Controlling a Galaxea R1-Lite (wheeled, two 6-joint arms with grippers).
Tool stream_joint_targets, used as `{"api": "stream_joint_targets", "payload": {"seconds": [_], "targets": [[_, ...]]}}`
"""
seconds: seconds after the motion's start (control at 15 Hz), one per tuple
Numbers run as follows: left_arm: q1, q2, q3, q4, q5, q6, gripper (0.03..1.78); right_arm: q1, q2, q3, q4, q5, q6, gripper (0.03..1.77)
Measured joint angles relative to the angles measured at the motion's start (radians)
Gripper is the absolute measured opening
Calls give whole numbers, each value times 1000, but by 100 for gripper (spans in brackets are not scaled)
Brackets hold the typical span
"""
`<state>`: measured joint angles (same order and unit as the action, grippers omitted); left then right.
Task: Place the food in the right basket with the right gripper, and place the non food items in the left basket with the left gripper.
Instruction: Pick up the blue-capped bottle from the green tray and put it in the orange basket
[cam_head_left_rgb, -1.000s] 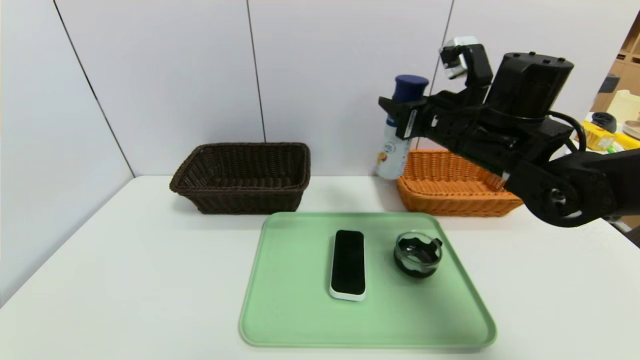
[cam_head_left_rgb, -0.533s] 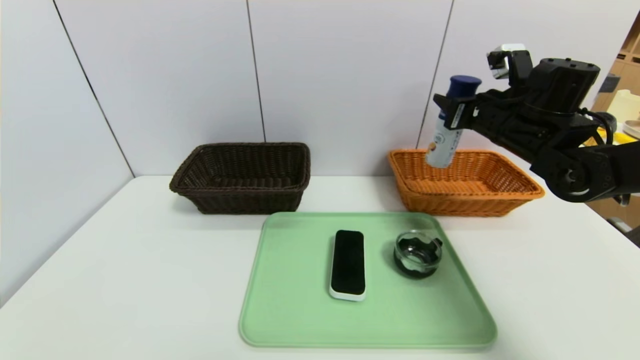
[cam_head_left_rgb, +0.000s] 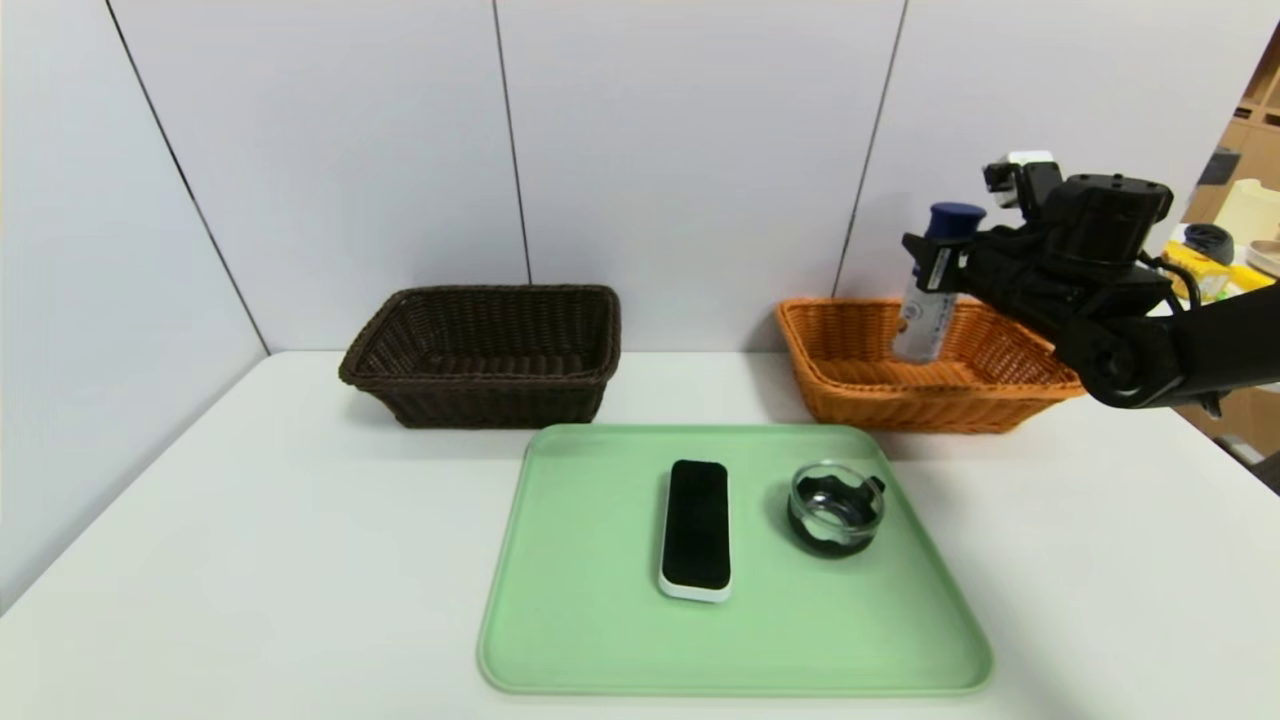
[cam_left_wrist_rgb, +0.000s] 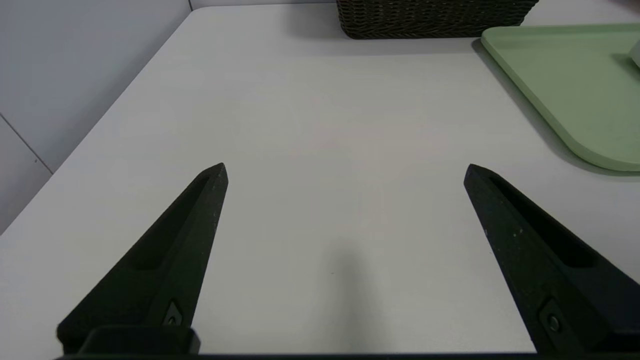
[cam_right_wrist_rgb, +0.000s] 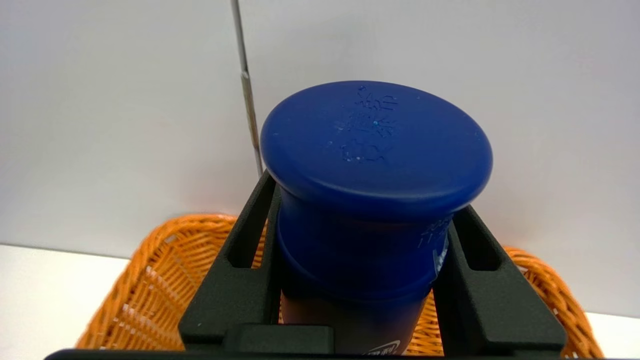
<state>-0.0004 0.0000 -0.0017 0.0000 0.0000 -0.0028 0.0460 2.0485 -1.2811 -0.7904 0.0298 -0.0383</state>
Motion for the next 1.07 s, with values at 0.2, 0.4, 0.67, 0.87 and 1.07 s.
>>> {"api": "stream_joint_targets", "payload": {"seconds": [0.2, 0.4, 0.67, 0.87, 1.07], "targets": [[0, 0, 0, 0, 0, 0, 169, -6, 43, -10, -11, 0, 0, 81], [0, 0, 0, 0, 0, 0, 169, -5, 76, -16, -11, -1, 0, 81], [0, 0, 0, 0, 0, 0, 169, -5, 100, -16, -16, -1, -1, 81], [0, 0, 0, 0, 0, 0, 169, -4, 109, -16, -42, -1, 2, 81], [0, 0, 0, 0, 0, 0, 169, -2, 108, -18, -37, -2, 2, 81]]}}
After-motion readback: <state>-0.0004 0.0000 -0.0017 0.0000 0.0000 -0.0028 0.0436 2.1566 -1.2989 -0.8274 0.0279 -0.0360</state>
